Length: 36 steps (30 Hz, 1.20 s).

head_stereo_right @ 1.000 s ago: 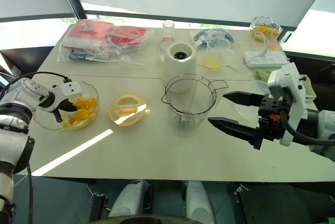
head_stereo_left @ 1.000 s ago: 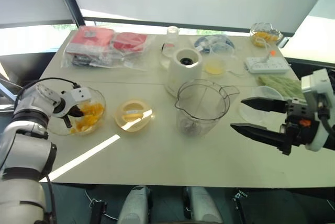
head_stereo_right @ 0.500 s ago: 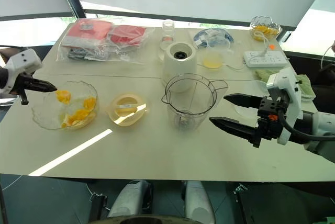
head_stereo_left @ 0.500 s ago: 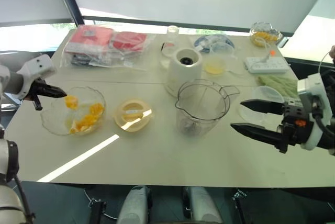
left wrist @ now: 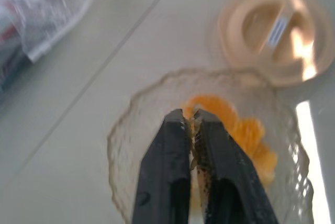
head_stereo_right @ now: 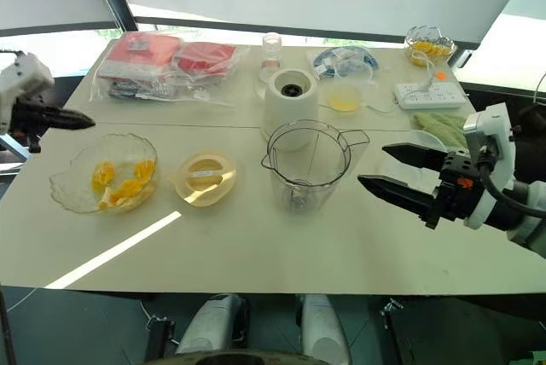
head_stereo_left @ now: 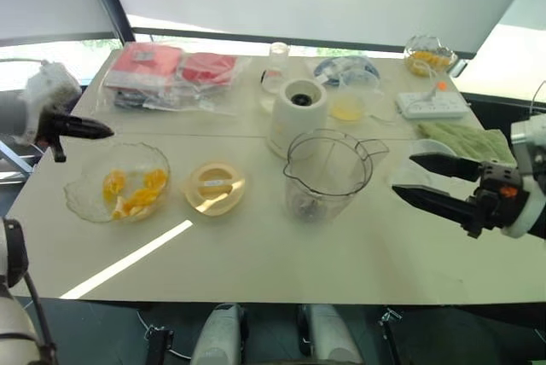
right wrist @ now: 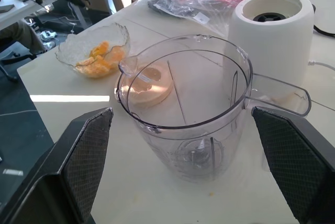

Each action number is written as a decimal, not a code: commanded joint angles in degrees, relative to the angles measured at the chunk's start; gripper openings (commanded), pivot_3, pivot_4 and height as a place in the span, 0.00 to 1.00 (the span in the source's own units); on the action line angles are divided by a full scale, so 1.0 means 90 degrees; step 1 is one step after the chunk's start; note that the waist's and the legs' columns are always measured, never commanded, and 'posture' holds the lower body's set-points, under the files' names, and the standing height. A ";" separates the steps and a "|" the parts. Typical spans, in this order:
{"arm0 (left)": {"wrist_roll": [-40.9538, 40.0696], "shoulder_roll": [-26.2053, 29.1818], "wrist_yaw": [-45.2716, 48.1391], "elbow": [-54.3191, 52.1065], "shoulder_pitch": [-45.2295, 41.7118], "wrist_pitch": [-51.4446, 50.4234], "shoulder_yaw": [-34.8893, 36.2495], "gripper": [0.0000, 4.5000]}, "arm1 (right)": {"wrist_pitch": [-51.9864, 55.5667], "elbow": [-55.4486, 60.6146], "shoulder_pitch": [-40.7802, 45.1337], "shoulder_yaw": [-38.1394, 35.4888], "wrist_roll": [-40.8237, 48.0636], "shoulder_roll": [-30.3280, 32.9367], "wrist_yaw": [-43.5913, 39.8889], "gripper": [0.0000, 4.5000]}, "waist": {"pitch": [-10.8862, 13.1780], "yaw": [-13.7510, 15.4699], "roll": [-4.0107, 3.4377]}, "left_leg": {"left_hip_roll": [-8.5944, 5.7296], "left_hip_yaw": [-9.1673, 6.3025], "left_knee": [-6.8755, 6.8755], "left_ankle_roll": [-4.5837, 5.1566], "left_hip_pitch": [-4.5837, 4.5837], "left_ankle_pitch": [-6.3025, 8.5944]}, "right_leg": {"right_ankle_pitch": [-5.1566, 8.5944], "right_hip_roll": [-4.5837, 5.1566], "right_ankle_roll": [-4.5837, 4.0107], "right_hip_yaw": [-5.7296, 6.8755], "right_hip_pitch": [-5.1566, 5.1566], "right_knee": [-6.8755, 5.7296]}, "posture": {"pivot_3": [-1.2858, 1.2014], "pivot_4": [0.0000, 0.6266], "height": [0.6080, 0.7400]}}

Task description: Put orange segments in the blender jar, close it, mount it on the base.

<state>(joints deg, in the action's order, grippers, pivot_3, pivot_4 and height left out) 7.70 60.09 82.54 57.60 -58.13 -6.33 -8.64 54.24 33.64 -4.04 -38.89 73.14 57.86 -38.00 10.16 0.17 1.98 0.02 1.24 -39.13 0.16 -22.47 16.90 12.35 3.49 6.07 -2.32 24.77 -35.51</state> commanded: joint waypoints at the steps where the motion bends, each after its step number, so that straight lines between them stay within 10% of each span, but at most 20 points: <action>1: 0.0127 -0.0149 -0.0337 -0.0116 -0.0049 -0.0358 -0.0023 0.52 | -0.0140 0.0152 -0.0003 -0.0126 -0.0051 -0.0005 0.0017 1.00 | 0.0003 0.0021 0.0007 | 0.0000 0.0000 -0.0002 0.0000 -0.0001 0.0000 | 0.0000 -0.0001 0.0000 0.0000 0.0000 0.0000 | 0.52 0.24 1.00; 4: 0.0175 -0.0331 -0.0912 -0.0738 0.0223 -0.1605 0.0036 0.86 | -0.0120 0.0185 -0.0021 -0.0166 -0.0055 0.0012 -0.0001 1.00 | 0.0003 0.0042 0.0007 | 0.0000 0.0000 -0.0004 0.0000 -0.0003 0.0000 | -0.0002 0.0003 0.0002 -0.0001 -0.0002 0.0005 | 0.52 0.24 1.00; 11: -0.0145 -0.0615 -0.2636 -0.4534 0.1378 -0.6932 0.1289 0.86 | -0.0036 0.0084 -0.0053 -0.0373 0.0103 0.0107 -0.0174 1.00 | 0.0004 0.0013 0.0009 | -0.0001 -0.0005 -0.0003 0.0003 -0.0009 0.0002 | -0.0013 0.0008 0.0025 -0.0002 -0.0001 0.0010 | 0.52 0.24 1.00; 17: -0.0137 -0.0915 -0.3920 -0.6296 0.2164 -0.8944 0.1800 0.86 | -0.0022 -0.0113 0.0130 -0.0132 0.0063 0.0232 -0.0347 1.00 | 0.0003 -0.0076 0.0007 | -0.0001 -0.0008 -0.0002 0.0003 0.0007 0.0002 | -0.0012 0.0003 0.0023 -0.0002 -0.0006 -0.0003 | 0.52 0.24 1.00; 26: -0.0017 -0.2360 -0.5867 -0.6542 0.2350 -0.9449 0.2545 0.86 | 0.0000 -0.0155 0.0557 0.0346 0.0022 0.0237 -0.0261 1.00 | 0.0003 -0.0084 0.0009 | -0.0004 -0.0011 -0.0004 0.0000 0.0014 0.0000 | -0.0013 0.0008 0.0023 -0.0002 -0.0020 0.0004 | 0.52 0.24 1.00; 36: -0.0260 -0.2660 -0.6843 -0.5419 0.2358 -0.7939 0.2515 0.86 | 0.0083 -0.0012 0.0425 0.0164 0.0145 0.0273 -0.0159 1.00 | 0.0002 -0.0078 0.0008 | -0.0004 -0.0014 -0.0001 -0.0002 0.0013 0.0001 | -0.0016 0.0039 0.0015 -0.0003 -0.0016 0.0006 | 0.52 0.24 1.00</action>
<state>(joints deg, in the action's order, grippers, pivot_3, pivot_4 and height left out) 5.50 35.56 22.43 8.81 -35.94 -79.82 13.03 54.89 32.48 -0.28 -34.79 73.42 59.45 -39.59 10.18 -0.53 2.05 -0.02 1.10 -39.13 0.13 -22.36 16.91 12.21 3.87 6.20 -2.36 24.63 -35.45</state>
